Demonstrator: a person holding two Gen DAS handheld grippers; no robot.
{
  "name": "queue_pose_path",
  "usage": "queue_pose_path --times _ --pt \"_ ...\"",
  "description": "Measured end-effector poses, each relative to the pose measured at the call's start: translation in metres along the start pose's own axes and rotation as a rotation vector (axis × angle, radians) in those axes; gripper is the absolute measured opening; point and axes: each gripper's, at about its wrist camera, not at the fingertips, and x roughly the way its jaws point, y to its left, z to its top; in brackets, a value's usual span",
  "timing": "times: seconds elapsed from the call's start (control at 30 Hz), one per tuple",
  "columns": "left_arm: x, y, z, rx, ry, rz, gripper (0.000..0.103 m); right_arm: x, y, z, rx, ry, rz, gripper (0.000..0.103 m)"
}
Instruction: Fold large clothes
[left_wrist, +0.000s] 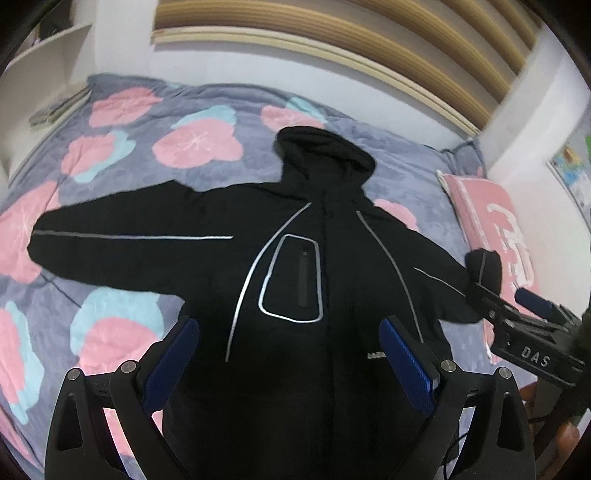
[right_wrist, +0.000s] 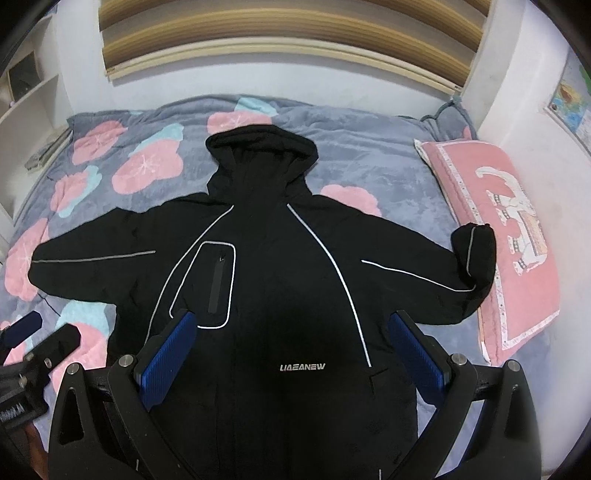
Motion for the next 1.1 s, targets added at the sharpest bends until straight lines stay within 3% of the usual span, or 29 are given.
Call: queue_pose_path --times 0.2,0.37,0.53,0.63,0.73,0.83,1.03,1.07,1.1 --pt "0.029 0.056 0.005 -0.137 0.005 0.058 0.098 0.039 0.019 0.0 -0.045 0.089 0.032 0.103" --pt "0.036 0.136 0.015 -0.289 -0.114 0.182 0.098 0.063 0.042 0.003 -0.119 0.126 0.041 0.103" --pt "0.032 0.26 0.015 -0.494 -0.274 0.34 0.098 0.086 0.068 0.004 -0.203 0.16 0.043 0.103" --pt "0.032 0.342 0.007 -0.645 -0.324 0.34 0.098 0.099 0.086 0.001 -0.25 0.185 0.042 0.103" --pt "0.045 0.405 0.007 -0.727 -0.327 0.28 0.098 0.107 0.1 -0.004 -0.293 0.207 0.042 0.103" --pt "0.072 0.445 0.011 -0.791 -0.282 0.23 0.098 0.116 0.118 -0.011 -0.346 0.232 0.045 0.103" --pt "0.116 0.49 0.019 -0.845 -0.234 0.269 0.098 0.123 0.14 -0.023 -0.446 0.248 0.034 0.103" --pt "0.12 0.493 0.02 -0.854 -0.24 0.259 0.094 0.124 0.141 -0.024 -0.454 0.249 0.032 0.103" --pt "0.124 0.496 0.023 -0.857 -0.245 0.249 0.071 0.125 0.142 -0.025 -0.462 0.251 0.027 0.103"
